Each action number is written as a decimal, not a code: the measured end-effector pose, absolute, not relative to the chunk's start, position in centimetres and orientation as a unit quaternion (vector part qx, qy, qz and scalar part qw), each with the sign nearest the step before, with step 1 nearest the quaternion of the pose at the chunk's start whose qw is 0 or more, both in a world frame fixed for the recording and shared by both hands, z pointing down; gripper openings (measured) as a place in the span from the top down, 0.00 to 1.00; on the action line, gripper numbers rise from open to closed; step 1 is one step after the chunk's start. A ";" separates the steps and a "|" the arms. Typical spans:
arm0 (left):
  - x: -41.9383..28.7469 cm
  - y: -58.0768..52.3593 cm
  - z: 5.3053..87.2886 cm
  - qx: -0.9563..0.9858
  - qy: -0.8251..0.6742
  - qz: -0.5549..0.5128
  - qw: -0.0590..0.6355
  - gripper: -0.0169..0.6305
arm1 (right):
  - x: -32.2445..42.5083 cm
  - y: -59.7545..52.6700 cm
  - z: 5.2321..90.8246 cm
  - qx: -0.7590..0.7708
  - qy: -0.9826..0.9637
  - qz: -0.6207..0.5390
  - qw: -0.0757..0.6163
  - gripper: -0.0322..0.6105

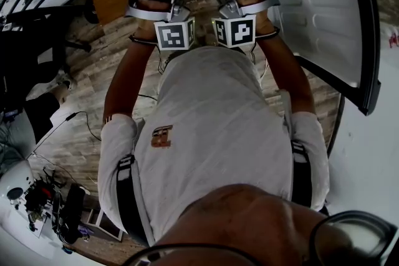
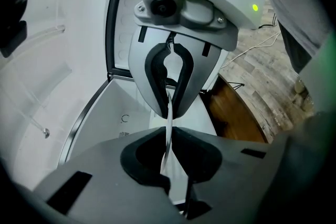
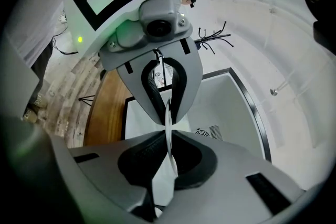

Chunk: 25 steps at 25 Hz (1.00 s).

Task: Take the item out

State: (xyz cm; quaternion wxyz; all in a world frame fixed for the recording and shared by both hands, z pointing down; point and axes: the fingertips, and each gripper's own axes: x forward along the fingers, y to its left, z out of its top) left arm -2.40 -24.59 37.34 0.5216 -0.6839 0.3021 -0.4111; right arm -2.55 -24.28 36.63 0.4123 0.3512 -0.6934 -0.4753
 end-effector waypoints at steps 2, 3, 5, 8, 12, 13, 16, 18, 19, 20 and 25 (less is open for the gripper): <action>-2.4 -24.1 36.9 -0.684 0.301 -0.411 0.522 0.91 | -2.5 -23.8 36.1 0.351 -0.695 -0.476 0.410 0.88; -2.3 -23.9 36.7 -0.684 0.301 -0.410 0.523 0.91 | -2.4 -23.6 35.9 0.351 -0.695 -0.476 0.409 0.88; -2.1 -23.5 36.3 -0.684 0.299 -0.408 0.526 0.91 | -2.3 -23.2 35.5 0.352 -0.696 -0.475 0.407 0.88; -1.9 -22.8 35.7 -0.685 0.300 -0.402 0.528 0.91 | -2.1 -22.5 35.0 0.352 -0.697 -0.474 0.405 0.88; -2.0 -22.0 34.7 -0.686 0.304 -0.396 0.530 0.91 | -2.2 -21.7 34.0 0.350 -0.697 -0.478 0.404 0.88; -2.0 -21.8 34.3 -0.686 0.305 -0.394 0.530 0.91 | -2.2 -21.6 33.7 0.350 -0.696 -0.479 0.404 0.88; -2.1 -21.5 33.3 -0.687 0.307 -0.390 0.530 0.91 | -2.3 -21.2 32.7 0.350 -0.696 -0.481 0.402 0.88; -2.1 -21.3 32.9 -0.687 0.309 -0.388 0.531 0.91 | -2.3 -21.0 32.2 0.349 -0.697 -0.482 0.401 0.88; -2.1 -21.2 32.7 -0.687 0.310 -0.388 0.531 0.91 | -2.3 -20.9 32.0 0.349 -0.697 -0.482 0.400 0.88; -2.1 -21.0 32.6 -0.686 0.310 -0.389 0.531 0.91 | -2.3 -20.8 31.8 0.349 -0.697 -0.483 0.400 0.88; -2.8 -20.7 31.1 -0.683 0.315 -0.385 0.535 0.91 | -2.9 -20.4 30.4 0.350 -0.696 -0.485 0.397 0.88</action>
